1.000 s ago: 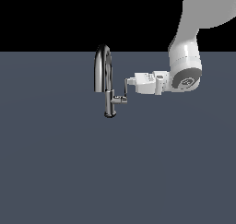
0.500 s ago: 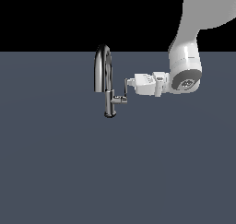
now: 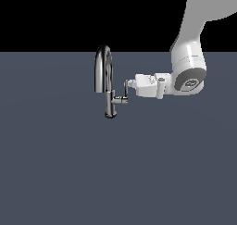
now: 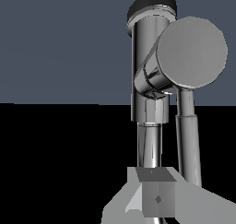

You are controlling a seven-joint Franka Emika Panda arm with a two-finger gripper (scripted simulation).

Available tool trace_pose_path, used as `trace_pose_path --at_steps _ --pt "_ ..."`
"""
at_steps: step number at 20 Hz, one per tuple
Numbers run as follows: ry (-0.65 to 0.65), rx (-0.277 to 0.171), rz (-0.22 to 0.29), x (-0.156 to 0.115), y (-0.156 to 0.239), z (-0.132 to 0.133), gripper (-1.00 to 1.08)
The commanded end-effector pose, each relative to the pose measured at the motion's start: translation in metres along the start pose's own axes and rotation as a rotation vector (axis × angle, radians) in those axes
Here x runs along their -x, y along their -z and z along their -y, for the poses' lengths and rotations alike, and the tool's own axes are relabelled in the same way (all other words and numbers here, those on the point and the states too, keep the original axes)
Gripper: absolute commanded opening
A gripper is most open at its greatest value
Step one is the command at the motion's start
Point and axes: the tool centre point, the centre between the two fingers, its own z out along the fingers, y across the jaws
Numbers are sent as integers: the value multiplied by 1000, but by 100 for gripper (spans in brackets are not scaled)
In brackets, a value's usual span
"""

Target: Turn on the faucet by rotating a designated handle.

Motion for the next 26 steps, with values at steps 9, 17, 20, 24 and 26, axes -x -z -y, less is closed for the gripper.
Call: trace_pose_path --at_steps 9,17,20,24,26 --pt "-1 3 1 4 0 -28 -100" --pt "0 -6 -3 -6 4 -43 -100" --pt "0 -4 -2 -12 3 -54 -100" --pt "0 -1 0 -22 2 -68 -100" --pt "0 0 1 -27 1 -76 -100"
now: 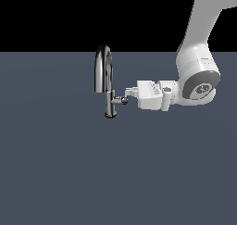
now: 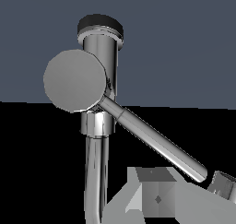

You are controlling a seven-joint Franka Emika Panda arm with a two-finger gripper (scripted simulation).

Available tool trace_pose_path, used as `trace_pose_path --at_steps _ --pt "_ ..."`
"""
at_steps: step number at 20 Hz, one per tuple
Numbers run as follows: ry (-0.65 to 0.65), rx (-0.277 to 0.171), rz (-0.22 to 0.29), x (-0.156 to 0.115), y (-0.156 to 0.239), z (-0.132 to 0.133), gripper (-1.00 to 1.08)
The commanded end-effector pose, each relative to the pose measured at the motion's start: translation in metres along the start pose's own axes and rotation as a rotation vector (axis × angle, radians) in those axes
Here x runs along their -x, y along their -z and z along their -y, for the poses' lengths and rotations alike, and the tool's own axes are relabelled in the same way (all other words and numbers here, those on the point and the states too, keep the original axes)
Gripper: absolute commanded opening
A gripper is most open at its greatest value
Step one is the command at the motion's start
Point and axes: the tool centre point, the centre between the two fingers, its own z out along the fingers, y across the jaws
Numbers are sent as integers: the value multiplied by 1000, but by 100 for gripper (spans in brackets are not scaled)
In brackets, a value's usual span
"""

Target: Turn on the faucet by rotating a designated handle.

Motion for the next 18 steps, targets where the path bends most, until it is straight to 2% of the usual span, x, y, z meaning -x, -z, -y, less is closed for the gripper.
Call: trace_pose_path --at_steps 1,4,5,17,18 --pt "-22 14 8 -14 -6 -18 -100" --pt "-22 15 9 -19 -6 -26 -100" --pt "0 1 1 -9 1 -14 -100" --pt "-22 15 8 -81 -6 -33 -100" --pt "-22 15 8 -81 -6 -33 -100"
